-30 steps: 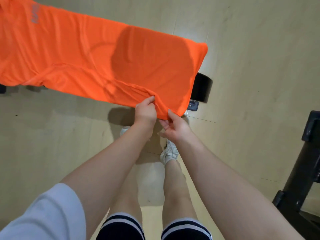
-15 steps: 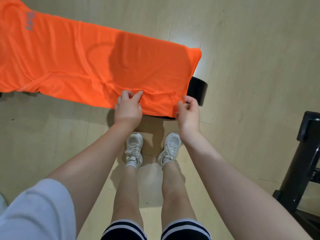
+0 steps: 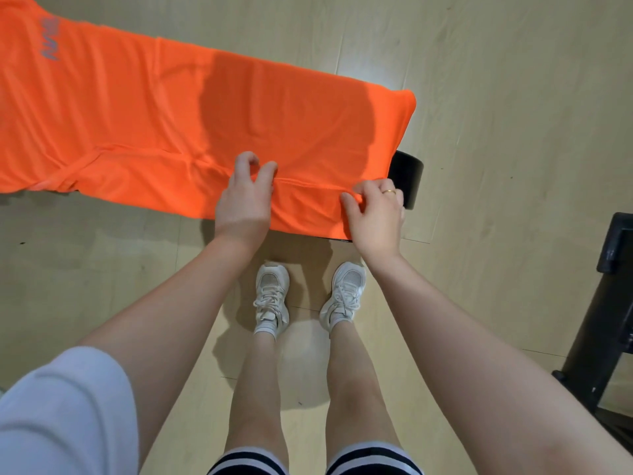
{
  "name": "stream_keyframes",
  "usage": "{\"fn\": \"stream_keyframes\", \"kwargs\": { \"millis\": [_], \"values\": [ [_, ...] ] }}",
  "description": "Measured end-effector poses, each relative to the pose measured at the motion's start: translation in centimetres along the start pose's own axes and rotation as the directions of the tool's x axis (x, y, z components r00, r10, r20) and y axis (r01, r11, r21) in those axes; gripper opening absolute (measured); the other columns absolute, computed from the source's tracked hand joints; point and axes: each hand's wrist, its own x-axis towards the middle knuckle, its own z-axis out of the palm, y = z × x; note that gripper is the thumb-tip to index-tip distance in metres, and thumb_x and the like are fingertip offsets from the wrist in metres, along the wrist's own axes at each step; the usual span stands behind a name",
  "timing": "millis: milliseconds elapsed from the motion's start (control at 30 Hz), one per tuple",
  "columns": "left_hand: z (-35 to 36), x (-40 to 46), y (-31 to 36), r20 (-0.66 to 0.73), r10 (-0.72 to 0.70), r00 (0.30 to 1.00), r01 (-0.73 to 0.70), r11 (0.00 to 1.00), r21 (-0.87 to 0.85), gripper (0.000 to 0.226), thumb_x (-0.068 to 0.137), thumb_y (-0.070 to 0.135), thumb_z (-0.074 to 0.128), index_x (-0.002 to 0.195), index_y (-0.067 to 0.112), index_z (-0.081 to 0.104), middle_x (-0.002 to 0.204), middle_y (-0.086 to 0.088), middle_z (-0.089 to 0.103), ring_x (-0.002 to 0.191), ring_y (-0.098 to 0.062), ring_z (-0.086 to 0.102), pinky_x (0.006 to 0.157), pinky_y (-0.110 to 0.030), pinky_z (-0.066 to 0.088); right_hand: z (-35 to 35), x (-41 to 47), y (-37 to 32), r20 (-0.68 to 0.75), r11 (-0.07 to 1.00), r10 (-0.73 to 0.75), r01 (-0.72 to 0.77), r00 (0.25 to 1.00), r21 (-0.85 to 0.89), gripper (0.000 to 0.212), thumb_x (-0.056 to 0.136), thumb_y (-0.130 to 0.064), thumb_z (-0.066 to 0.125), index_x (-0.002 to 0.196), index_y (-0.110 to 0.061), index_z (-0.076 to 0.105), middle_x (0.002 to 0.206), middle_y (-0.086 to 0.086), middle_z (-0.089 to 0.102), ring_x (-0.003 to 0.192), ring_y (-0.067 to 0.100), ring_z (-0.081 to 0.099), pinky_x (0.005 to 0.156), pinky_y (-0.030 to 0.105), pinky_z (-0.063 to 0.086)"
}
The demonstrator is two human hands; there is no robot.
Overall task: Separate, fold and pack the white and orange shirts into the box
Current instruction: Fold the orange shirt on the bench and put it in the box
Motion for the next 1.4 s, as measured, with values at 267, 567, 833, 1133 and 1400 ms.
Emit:
{"fn": "stream_keyframes", "kwargs": {
  "millis": [267,567,833,1133,1400],
  "values": [
    [-1.2,2.0,-2.2,0.030,0.019,0.999,-0.022,0.993,0.112,0.025,0.095,0.023,0.045,0.111,0.004,0.049,0.130,-0.018,0.038,0.104,-0.038,0.049,0.071,-0.047,0.042,-1.2,-0.4,1.2,-0.018,0.972,0.233,-0.233,0.972,-0.020,0.022,0.095,-0.031,0.043,0.103,-0.012,0.052,0.101,0.011,0.063,0.094,0.033,0.057,0.070,0.035,0.039],
    [-0.6,0.6,-8.6,-0.055,-0.013,0.998,0.017,0.998,0.066,0.064,0.091,0.026,0.052,0.145,0.009,0.023,0.156,-0.014,0.013,0.140,-0.035,0.021,0.111,-0.047,0.022,4.6,-3.4,-4.5,0.302,0.745,-0.554,0.624,0.776,-0.237,0.056,0.087,-0.034,0.038,0.136,-0.006,0.043,0.147,0.015,0.039,0.136,0.037,0.035,0.110,0.048,0.023],
    [-1.4,0.2,-16.1,0.007,-0.189,0.982,0.187,0.977,0.100,0.069,0.094,0.045,0.036,0.149,0.018,0.004,0.158,-0.008,-0.008,0.145,-0.028,-0.007,0.118,-0.043,0.002,6.8,-3.7,-2.0,0.390,0.572,-0.372,0.539,0.842,-0.618,0.066,0.083,-0.057,0.033,0.141,-0.026,0.033,0.150,0.006,0.035,0.136,0.032,0.037,0.106,0.057,0.030],
    [-5.6,1.2,-22.0,-0.104,-0.073,0.992,0.073,0.997,-0.003,0.050,0.094,0.020,0.047,0.141,0.006,0.035,0.153,-0.015,0.025,0.137,-0.038,0.029,0.112,-0.046,0.024,8.6,-5.0,-11.4,0.405,0.570,-0.455,0.609,0.793,-0.552,0.049,0.086,-0.043,0.036,0.115,-0.013,0.061,0.137,0.013,0.052,0.120,0.036,0.054,0.096,0.052,0.043],
    [-6.9,0.6,-27.7,-0.242,-0.440,0.865,0.380,0.889,-0.257,0.046,0.083,0.009,0.055,0.129,0.008,0.048,0.135,-0.018,0.042,0.120,-0.036,0.043,0.094,-0.040,0.034,17.7,-4.4,-23.4,0.583,0.549,-0.401,0.695,0.707,-0.465,0.037,0.093,-0.032,0.044,0.121,-0.008,0.047,0.127,0.013,0.048,0.114,0.034,0.045,0.086,0.043,0.037]
  ]
}}
